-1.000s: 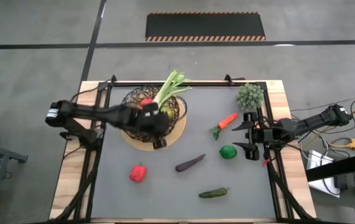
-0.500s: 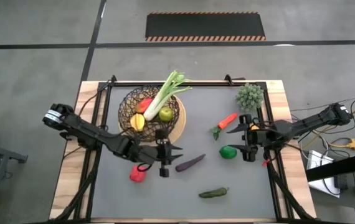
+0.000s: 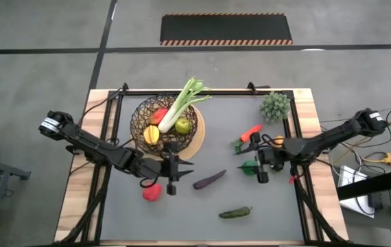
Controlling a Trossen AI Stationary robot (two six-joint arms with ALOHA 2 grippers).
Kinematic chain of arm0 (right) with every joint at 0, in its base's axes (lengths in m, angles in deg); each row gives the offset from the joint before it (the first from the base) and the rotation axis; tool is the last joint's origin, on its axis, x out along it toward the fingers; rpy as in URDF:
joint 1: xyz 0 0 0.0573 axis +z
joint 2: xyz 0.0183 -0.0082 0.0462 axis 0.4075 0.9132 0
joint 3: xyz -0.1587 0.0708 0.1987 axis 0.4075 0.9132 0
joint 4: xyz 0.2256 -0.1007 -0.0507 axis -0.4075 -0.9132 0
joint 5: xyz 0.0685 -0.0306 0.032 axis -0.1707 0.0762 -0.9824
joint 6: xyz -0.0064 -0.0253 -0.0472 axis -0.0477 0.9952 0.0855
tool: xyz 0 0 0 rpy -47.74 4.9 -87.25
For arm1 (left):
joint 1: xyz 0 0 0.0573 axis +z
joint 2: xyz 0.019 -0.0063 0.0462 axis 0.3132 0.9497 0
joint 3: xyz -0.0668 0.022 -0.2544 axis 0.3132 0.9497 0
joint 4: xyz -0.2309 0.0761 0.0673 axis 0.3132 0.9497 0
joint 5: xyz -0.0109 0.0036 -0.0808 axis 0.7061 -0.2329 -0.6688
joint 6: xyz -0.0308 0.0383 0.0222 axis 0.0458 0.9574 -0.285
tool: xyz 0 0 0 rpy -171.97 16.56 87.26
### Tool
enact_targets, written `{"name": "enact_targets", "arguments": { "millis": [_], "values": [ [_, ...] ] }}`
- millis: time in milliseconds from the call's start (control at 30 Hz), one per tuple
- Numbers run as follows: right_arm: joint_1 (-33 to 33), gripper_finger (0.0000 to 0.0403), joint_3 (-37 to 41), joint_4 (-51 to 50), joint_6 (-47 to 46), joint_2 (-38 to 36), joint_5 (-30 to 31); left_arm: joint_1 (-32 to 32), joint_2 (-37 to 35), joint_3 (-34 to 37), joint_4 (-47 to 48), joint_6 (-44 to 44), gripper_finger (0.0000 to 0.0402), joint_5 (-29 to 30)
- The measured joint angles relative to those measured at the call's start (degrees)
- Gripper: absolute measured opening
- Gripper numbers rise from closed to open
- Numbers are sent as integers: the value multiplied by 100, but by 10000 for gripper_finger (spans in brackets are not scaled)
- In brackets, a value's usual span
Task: Build produce basket
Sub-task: Put the violet eggplant into the black wire basket
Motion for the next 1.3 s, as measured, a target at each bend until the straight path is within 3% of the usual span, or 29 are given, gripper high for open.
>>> {"name": "enact_targets", "arguments": {
  "millis": [200, 433, 867, 1067, 1300],
  "values": [
    [88, 221, -938, -249, -184, 1211, -13, -42, -358, 305, -7, 0, 87, -3],
    [205, 221, -2078, -1396, -798, 2261, -12, -171, -715, 620, -6, -2, 87, -11],
    [301, 221, -4247, -5353, -2102, 3395, -12, -241, -948, 788, 43, 2, 87, -12],
    [301, 223, -5068, -6661, -2515, 3903, -26, -242, -948, 845, 42, 3, 87, -13],
    [273, 275, -5524, -7004, -2677, 4589, -54, -242, -999, 849, 41, 92, 87, -13]
  ]
}}
